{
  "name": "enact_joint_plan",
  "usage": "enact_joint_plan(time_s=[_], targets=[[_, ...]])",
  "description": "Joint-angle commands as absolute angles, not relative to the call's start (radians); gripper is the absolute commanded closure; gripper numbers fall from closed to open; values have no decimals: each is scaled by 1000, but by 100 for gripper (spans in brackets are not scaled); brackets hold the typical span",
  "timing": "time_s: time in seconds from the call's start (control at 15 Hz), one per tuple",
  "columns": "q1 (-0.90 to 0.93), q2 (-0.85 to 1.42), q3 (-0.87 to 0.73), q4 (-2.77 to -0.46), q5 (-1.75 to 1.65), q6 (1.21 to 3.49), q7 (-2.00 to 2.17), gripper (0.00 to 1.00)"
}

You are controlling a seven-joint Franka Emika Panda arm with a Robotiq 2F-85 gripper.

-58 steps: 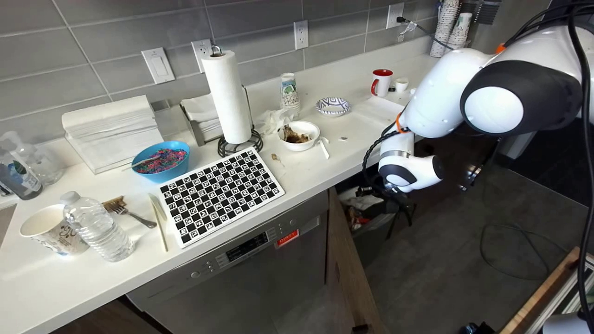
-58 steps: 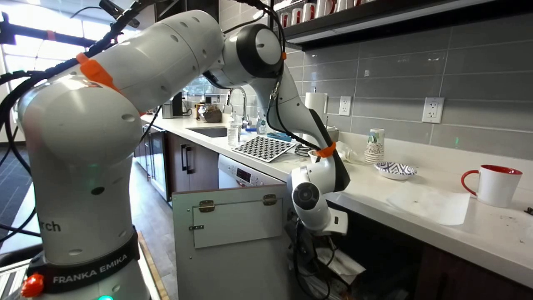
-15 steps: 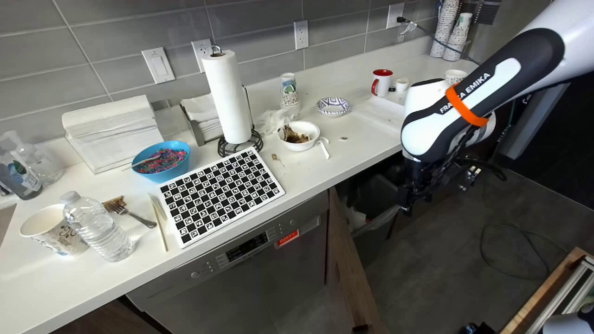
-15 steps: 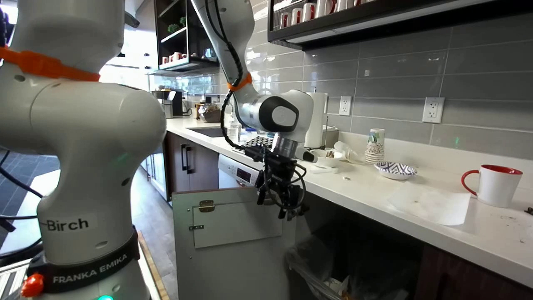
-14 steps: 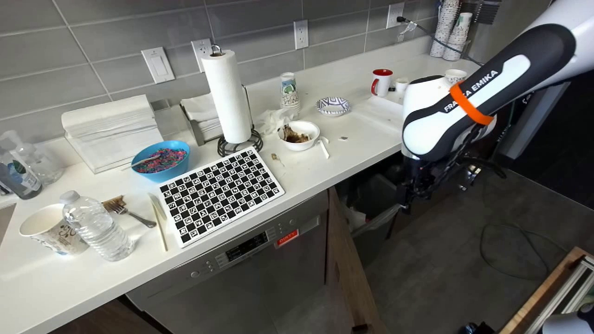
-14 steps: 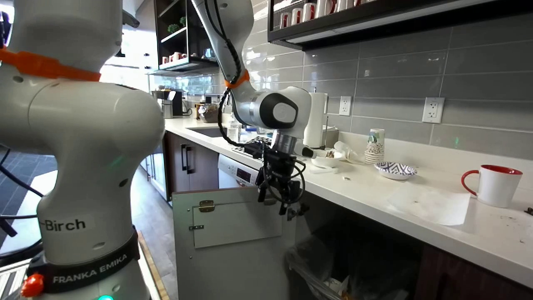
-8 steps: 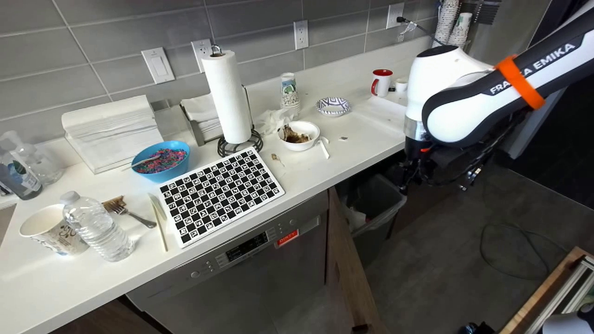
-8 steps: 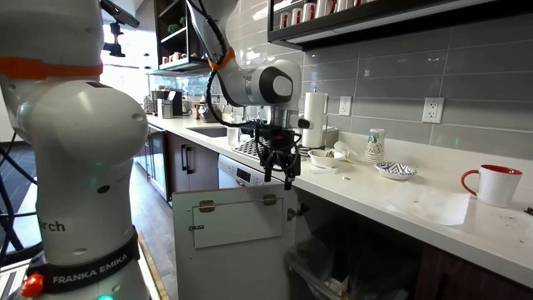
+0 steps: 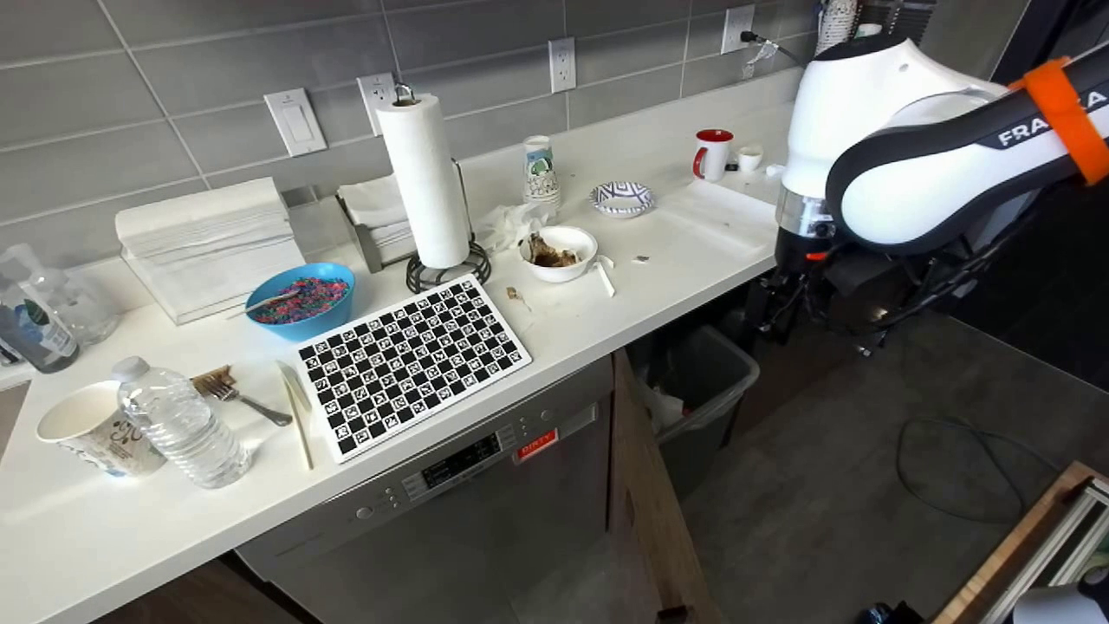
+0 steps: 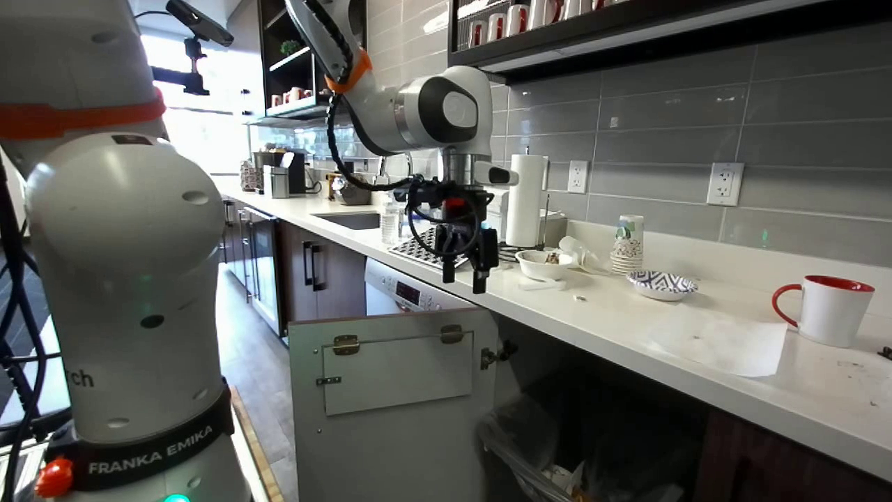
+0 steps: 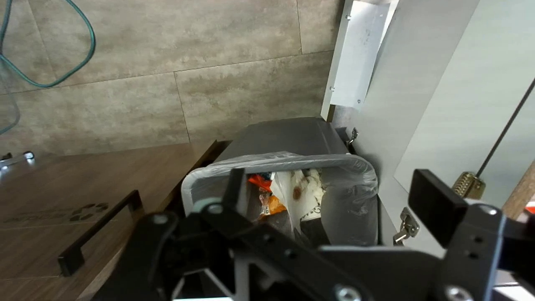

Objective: Fold the napkin and put it in the bin

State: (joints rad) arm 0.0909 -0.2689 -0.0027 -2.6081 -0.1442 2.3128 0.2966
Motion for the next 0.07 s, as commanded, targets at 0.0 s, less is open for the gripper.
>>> enact_joint_plan(time_s=[0.0], targets=[[51, -283, 37, -2613, -131, 2312, 289, 0]])
